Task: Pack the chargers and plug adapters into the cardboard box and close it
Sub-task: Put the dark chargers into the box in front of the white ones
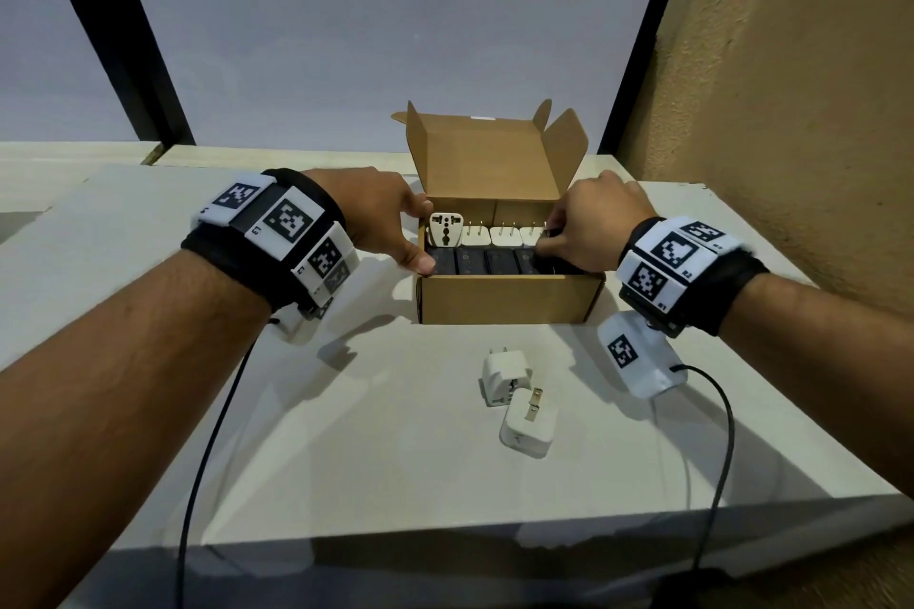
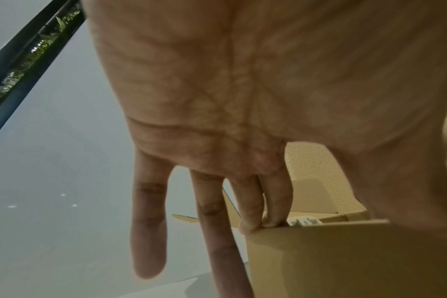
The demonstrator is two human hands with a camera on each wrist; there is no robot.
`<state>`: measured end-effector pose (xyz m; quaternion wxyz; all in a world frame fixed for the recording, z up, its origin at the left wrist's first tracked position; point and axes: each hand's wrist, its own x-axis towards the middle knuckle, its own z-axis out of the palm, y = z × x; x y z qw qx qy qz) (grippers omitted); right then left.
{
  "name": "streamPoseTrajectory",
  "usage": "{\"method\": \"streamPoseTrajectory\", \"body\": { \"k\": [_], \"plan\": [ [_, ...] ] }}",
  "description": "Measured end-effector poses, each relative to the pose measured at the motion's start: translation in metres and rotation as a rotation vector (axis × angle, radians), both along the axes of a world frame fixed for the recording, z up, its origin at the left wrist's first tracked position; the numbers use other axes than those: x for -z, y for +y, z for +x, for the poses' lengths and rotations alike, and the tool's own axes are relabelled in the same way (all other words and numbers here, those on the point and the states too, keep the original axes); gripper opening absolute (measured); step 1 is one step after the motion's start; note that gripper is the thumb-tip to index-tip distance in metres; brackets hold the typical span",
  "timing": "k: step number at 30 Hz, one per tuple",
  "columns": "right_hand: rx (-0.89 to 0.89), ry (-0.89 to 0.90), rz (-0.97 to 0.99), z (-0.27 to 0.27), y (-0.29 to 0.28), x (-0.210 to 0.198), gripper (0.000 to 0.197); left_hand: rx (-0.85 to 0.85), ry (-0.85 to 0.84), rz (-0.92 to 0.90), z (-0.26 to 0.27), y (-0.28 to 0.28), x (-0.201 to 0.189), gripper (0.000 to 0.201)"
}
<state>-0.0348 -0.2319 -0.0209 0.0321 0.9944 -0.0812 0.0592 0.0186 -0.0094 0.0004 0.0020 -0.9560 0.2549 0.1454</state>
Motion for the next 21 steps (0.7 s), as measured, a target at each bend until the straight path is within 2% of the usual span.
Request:
{"method": "streamPoseTrajectory", "body": {
  "k": [3,8,21],
  "plan": [
    [-0.017,0.027,-0.007,-0.011,-0.002,0.008,0.037,0.002,-0.002,-0.003,-0.001,0.000,0.000,0.090],
    [-0.049,0.090,0.092,-0.019,-0.012,0.011,0.037,-0.001,-0.009,-0.003,0.001,0.002,0.003,0.093],
    [-0.101,0.186,0.113,-0.016,-0.021,0.007,0.040,0.002,0.001,0.020,0.004,0.001,0.001,0.095]
  ]
}}
